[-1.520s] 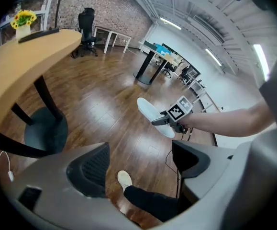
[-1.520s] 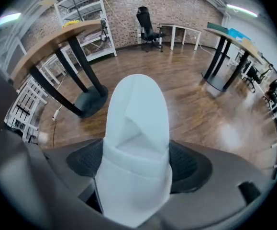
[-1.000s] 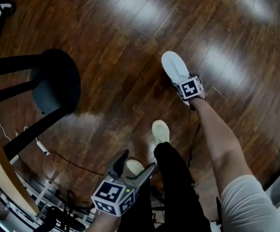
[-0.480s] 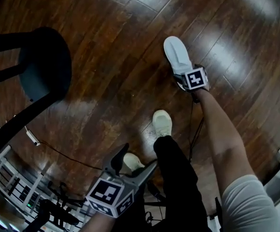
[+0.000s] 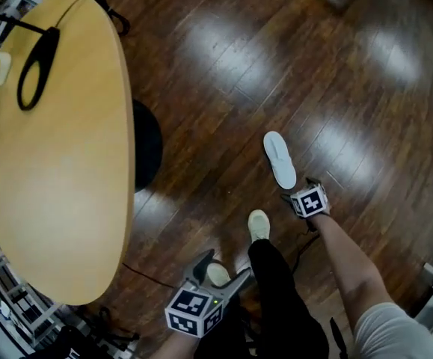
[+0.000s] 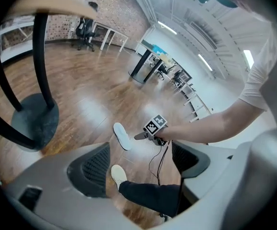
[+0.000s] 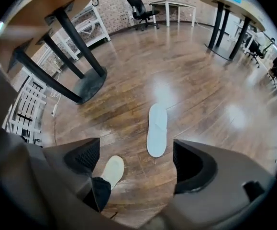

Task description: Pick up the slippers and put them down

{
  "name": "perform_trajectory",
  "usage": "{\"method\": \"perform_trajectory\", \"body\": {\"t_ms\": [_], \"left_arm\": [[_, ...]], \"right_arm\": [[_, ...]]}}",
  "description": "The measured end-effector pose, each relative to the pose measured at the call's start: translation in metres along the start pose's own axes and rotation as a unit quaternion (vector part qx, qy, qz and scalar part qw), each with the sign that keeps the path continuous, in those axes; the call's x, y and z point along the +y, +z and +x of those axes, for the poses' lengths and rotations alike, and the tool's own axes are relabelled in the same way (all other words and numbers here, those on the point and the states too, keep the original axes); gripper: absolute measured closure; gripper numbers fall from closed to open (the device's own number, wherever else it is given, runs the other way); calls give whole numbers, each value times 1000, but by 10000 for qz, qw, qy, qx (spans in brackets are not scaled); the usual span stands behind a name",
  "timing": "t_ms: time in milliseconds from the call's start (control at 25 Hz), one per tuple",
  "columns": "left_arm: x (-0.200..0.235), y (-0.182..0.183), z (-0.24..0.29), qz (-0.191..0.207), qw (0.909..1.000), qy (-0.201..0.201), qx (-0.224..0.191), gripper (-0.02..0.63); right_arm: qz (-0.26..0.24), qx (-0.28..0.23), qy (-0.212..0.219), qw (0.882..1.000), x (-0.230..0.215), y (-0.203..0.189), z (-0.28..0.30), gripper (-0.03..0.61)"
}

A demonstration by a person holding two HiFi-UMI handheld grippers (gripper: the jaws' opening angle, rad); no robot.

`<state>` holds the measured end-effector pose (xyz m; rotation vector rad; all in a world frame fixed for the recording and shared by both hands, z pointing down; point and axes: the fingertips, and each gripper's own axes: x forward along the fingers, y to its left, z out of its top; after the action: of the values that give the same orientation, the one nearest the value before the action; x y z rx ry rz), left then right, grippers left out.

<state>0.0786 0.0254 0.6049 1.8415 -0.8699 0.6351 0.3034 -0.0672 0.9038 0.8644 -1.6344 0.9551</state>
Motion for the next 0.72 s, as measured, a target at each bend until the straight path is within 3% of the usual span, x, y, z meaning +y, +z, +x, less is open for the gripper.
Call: {"method": "perform_trajectory", "body": {"t_ms": [160,400,720], "left_arm": [[-23,20,-84,-77,9989,245,-397,209],[-32,2,-216,-166,9963,368,-762,207],[-3,-32,-380,-671,9754,1173,-1742,207]], "right_arm": [[-478,-116,-53,9988,47,28,-104,81],[-1648,-440,-323,9848,167,63,-259,83],[-2402,-1042,-172,9650,316,119,-406,84]]}}
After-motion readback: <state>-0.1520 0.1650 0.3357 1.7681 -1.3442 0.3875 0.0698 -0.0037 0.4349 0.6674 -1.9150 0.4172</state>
